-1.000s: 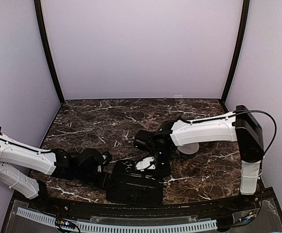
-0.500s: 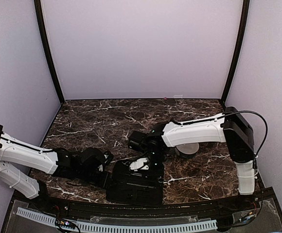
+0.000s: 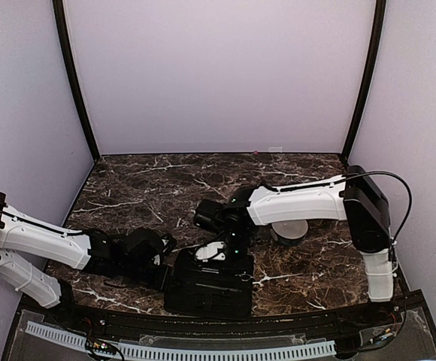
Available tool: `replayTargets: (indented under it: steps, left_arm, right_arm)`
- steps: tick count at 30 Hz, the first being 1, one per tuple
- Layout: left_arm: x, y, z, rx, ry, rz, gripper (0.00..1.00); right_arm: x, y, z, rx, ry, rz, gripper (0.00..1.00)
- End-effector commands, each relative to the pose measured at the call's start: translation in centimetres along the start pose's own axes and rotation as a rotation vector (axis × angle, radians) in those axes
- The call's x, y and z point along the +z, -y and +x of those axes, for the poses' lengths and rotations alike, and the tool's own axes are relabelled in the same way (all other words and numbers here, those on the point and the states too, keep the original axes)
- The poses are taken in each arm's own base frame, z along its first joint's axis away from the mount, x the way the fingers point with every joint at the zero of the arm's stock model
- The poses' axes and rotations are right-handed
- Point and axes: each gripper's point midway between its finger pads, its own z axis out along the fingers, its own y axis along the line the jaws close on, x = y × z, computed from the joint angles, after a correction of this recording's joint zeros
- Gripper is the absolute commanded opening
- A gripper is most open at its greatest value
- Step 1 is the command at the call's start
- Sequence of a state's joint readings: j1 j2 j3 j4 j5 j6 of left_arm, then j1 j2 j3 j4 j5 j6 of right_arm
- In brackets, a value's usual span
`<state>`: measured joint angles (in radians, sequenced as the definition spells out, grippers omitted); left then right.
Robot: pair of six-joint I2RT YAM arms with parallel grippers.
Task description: Sort the hair-cutting tools
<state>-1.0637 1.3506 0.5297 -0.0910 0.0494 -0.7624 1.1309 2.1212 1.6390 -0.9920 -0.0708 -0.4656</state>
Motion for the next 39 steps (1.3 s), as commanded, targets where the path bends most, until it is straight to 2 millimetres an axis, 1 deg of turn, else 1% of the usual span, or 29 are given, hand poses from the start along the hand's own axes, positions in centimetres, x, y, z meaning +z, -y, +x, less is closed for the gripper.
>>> replayTargets:
  steps: [1, 2, 4, 8, 12, 18, 22, 26, 29, 32, 35, 39]
  left_arm:
    - [0.2, -1.7, 1.7, -0.002, -0.052, -0.046, 0.5]
    - [0.2, -1.8, 1.7, -0.001, -0.05, -0.048, 0.5]
    - [0.2, -1.8, 1.8, 0.002, -0.052, -0.051, 0.5]
    - [0.2, -1.8, 1.8, 0.004, -0.057, -0.048, 0.5]
    - [0.2, -1.6, 1.7, 0.009, -0.056, -0.05, 0.5]
    - [0.1, -1.5, 1.5, 0.016, -0.061, -0.055, 0.5]
    - [0.1, -1.6, 1.5, 0.013, -0.062, -0.057, 0.5]
    - [0.2, -1.8, 1.7, 0.005, -0.059, -0.057, 0.5]
    - [0.3, -1.8, 1.9, 0.001, -0.062, -0.053, 0.5]
    - [0.4, -1.9, 2.0, 0.003, -0.065, -0.055, 0.5]
    - [0.5, -1.9, 2.0, 0.008, -0.065, -0.057, 0.49]
    - [0.7, -1.8, 1.9, 0.009, -0.065, -0.052, 0.5]
  right_arm:
    - [-2.7, -0.4, 1.4, -0.02, 0.015, 0.062, 0.21]
    - [-3.0, -0.2, 1.8, -0.019, 0.015, 0.077, 0.21]
    - [-3.0, -0.1, 2.6, -0.016, 0.005, 0.088, 0.22]
    - [-2.3, -0.2, 3.6, 0.002, -0.003, 0.067, 0.21]
    - [-1.7, 0.1, 3.2, 0.004, 0.002, 0.065, 0.23]
    - [0.0, 0.0, 2.8, 0.003, -0.012, 0.032, 0.24]
    - [0.8, -0.2, 3.7, 0.004, -0.051, 0.02, 0.23]
    - [0.8, -0.5, 5.2, -0.005, -0.084, 0.031, 0.22]
    - [0.3, -0.5, 6.0, -0.014, -0.087, 0.052, 0.18]
    - [-0.1, -0.5, 6.5, -0.026, -0.092, 0.066, 0.16]
    - [-0.5, -0.5, 6.6, -0.033, -0.09, 0.079, 0.16]
    - [-0.6, -0.3, 5.7, -0.039, -0.068, 0.073, 0.16]
